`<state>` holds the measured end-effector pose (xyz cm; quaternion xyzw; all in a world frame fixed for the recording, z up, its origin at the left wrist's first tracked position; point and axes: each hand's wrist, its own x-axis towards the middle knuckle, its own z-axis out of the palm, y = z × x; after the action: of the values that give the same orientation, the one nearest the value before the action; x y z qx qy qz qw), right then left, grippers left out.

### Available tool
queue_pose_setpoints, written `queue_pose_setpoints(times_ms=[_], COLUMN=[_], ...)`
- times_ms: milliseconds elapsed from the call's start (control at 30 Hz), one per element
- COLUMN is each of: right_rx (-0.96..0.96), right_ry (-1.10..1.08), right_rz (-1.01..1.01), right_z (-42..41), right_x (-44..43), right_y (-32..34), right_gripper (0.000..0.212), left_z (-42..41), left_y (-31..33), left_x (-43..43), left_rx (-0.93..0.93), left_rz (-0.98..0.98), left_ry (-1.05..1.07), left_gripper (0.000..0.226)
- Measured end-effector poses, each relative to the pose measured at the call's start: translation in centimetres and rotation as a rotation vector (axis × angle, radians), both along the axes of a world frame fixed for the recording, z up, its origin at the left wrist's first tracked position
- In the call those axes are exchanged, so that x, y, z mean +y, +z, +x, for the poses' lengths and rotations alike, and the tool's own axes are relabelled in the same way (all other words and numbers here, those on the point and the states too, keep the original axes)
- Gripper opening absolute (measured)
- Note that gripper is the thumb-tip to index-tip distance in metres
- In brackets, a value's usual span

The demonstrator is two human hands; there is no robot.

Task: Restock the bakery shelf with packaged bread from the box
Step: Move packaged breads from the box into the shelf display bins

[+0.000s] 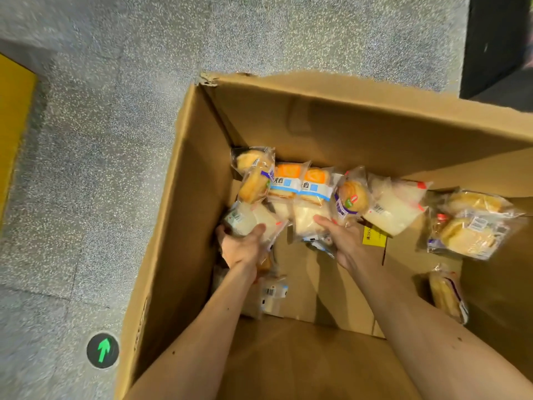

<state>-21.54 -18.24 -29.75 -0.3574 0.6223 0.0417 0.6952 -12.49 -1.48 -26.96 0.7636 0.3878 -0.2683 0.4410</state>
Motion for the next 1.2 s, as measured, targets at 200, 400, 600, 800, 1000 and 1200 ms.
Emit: queue_pose_setpoints(times_ms=[200,400,600,800,1000,1200], right_rx=[0.037,0.048,-0.045,-0.264,-0.413,-0.537], right_ry=[0.095,0.183,0.194,0.028,-0.171,-0.394], right_rz=[0.089,0.086,0.037,-0.134,-0.351,-0.404], right_z=[-4.9,-10.8,-15.7,-22.8,-35.8,-52.2], right_x=[-0.1,-0.3,-0.9,-1.6,-1.4,0.6], right_y=[2.1,8.2,16.0,25.6,34.4,43.0], right_gripper=[0.046,0.044,0.059,0.075,0.044,0.046], left_z=[-0.5,-2.7,-6.8,-12.9,-24.2,-39.5], left_y=[3.6,8.5,15.6,24.6,33.5,41.1], left_x=[0.9,1.1,-1.1,-6.3,-11.3,-13.8], left_rx=[0.205,0.312,0.297,0.196,0.059,0.168], left_rz=[-0.293,-0.425,-0.555,-0.804,-0.956,-1.101], left_ry=[0.037,-0.221,-0.439,-0.647,-0.943,-1.218], left_gripper=[0.067,0.052,0.047,0.039,0.058,0.073])
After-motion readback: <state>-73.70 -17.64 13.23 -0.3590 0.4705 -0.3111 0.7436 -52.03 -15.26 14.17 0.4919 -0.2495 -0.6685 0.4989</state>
